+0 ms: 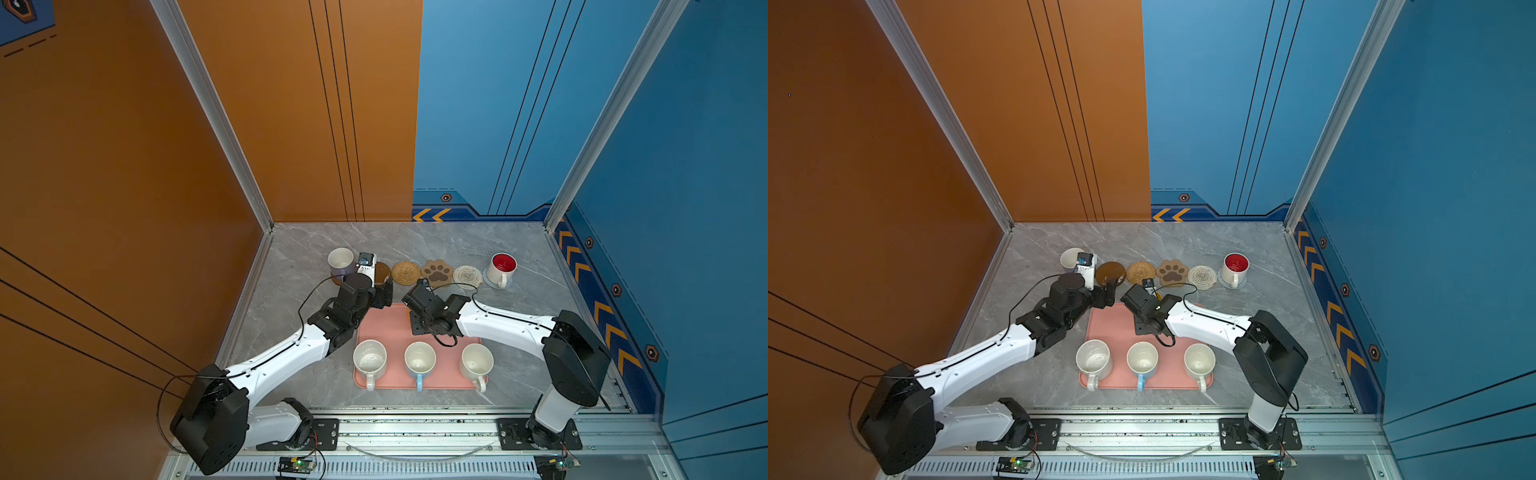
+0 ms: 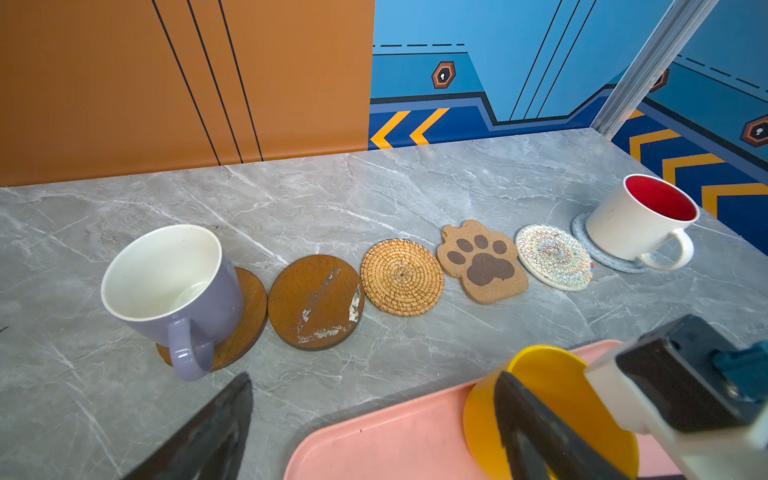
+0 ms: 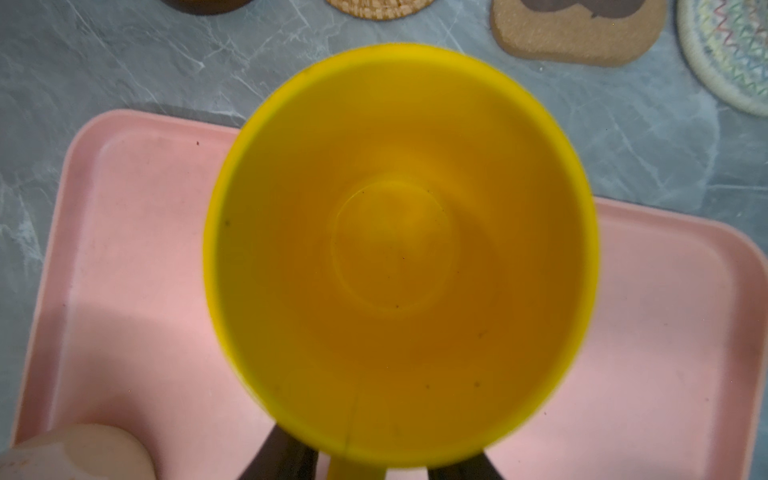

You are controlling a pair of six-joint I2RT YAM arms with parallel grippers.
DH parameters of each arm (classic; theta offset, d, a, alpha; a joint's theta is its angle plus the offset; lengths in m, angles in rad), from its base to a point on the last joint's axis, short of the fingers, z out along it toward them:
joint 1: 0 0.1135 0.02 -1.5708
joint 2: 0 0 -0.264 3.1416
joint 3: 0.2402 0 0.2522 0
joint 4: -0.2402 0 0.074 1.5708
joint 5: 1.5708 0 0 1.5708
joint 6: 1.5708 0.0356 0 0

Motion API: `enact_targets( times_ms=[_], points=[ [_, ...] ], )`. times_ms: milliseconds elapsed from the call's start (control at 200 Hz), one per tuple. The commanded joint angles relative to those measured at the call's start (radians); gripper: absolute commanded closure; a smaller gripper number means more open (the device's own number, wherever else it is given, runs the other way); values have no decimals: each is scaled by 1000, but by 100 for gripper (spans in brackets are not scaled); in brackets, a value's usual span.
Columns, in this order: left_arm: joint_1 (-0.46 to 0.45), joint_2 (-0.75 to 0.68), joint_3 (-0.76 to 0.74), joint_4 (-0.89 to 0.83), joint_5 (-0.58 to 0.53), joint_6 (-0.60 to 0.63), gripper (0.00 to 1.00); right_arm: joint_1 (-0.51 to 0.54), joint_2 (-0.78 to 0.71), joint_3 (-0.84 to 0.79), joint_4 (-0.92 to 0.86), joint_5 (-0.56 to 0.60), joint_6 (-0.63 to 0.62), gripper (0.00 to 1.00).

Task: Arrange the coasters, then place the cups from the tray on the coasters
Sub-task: 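Grasp the yellow mug rim on the tray with the right gripper, then carry the yellow mug onto the pastel woven coaster with the right gripper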

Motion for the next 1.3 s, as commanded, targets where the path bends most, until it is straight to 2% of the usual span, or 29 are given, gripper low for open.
enact_targets(
  times_ms=[0,170,456,746,1292],
  points=[
    [12,-20,-13,16,7,-16,9,4,13,26,-19,46,0,75],
    [13,-23,-17,17,9,-19,9,4,9,30,-37,66,-2,100],
    [16,-28,-21,17,10,-23,9,19,-56,35,-83,165,-16,100],
    [17,-33,-21,17,9,-29,9,11,-144,37,-82,208,-47,100],
    [21,-69,-45,18,-3,-31,9,-184,-238,50,-80,129,-144,100]
  ],
)
